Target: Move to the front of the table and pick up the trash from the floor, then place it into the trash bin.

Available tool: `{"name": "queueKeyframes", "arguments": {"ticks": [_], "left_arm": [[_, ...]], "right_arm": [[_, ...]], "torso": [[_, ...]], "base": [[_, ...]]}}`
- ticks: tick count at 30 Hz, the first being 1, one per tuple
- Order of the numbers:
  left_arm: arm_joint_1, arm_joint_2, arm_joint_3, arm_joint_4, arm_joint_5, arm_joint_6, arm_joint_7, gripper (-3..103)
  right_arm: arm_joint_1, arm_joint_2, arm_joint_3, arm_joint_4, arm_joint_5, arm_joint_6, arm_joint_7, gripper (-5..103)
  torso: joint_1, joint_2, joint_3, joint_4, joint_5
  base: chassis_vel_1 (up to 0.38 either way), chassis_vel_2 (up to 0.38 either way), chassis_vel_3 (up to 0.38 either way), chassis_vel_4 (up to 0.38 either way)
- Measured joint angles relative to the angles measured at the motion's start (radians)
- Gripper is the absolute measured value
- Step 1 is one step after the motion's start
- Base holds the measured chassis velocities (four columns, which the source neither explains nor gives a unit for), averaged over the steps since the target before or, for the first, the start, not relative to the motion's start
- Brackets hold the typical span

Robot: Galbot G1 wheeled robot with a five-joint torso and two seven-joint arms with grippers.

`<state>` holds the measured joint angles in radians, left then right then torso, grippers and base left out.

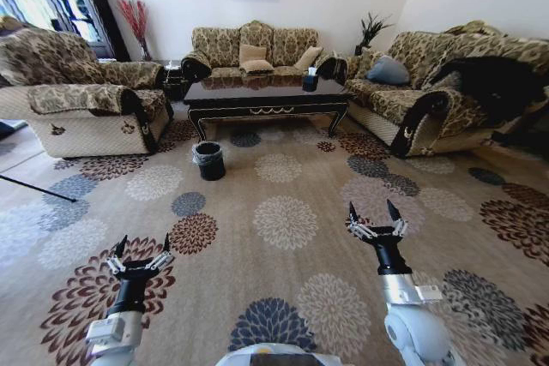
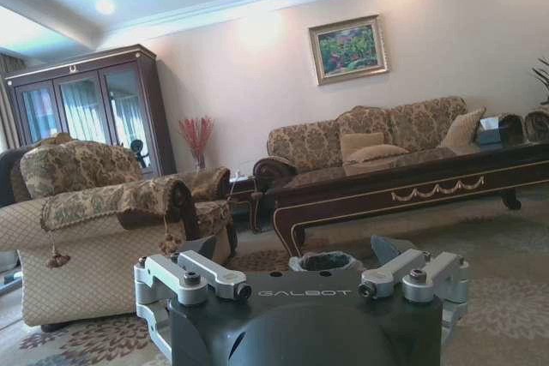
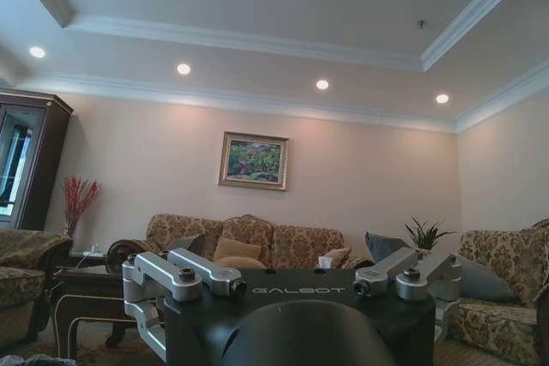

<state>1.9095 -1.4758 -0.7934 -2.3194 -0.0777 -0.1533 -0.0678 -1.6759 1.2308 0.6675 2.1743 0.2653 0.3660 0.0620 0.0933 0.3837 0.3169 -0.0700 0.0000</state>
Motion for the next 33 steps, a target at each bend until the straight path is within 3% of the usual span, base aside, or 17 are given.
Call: {"name": "queueKeyframes", "arguments": {"ticks": [33], "left_arm": [[0.0, 0.0, 0.0, 0.0, 0.0, 0.0, 0.0, 100]], "right_arm": [[0.0, 0.0, 0.0, 0.0, 0.0, 0.0, 0.0, 100]], "torso": [[0.048, 0.133, 0.086, -0.0001, 0.0]], "base": [[0.0, 0.0, 0.0, 0.0]]}}
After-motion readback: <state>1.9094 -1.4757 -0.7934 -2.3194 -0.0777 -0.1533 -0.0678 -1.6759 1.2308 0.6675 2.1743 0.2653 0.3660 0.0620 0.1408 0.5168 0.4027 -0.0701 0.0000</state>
